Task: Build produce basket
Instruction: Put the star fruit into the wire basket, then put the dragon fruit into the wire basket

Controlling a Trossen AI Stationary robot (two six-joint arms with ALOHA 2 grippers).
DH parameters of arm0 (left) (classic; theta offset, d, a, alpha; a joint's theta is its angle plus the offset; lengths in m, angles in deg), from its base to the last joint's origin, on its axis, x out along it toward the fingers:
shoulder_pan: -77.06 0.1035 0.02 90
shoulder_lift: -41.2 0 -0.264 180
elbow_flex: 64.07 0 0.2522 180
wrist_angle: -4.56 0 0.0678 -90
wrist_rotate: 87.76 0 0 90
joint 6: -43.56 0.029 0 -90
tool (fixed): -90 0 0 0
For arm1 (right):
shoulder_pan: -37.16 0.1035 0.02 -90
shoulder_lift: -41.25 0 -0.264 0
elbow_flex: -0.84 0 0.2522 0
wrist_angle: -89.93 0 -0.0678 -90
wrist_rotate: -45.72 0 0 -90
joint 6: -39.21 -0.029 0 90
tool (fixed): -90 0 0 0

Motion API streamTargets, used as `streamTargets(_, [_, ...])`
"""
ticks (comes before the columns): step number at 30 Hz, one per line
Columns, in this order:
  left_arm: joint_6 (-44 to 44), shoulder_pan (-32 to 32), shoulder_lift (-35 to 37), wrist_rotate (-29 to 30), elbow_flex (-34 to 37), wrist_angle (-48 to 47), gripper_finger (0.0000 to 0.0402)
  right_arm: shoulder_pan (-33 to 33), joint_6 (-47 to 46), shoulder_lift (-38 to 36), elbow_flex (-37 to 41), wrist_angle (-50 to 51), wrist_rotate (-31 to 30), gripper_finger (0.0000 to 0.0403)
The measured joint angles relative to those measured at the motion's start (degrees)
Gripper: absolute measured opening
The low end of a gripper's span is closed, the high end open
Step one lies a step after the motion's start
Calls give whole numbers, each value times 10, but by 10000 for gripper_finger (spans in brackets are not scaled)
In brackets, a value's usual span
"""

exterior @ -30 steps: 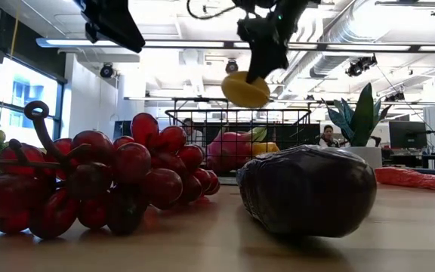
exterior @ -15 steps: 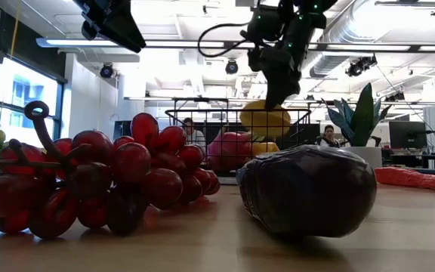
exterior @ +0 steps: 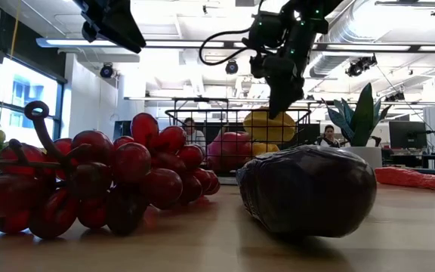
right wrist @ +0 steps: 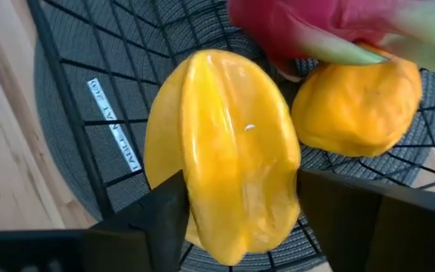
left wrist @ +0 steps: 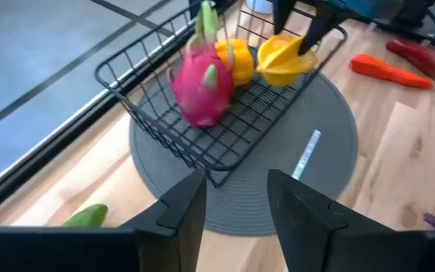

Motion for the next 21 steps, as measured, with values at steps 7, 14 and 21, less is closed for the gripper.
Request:
streamTargets(7, [18,0,0,-21,0,0,165,0,-26,0,0,7,-5,262])
streamTargets(14, [19,0,0,-50,0,-1,208,2,-54,-6,-24,9,-6,263])
streamTargets(21, [19,0,0,-79,0,-4,259,15,-72,-6,-77,32,-7,264])
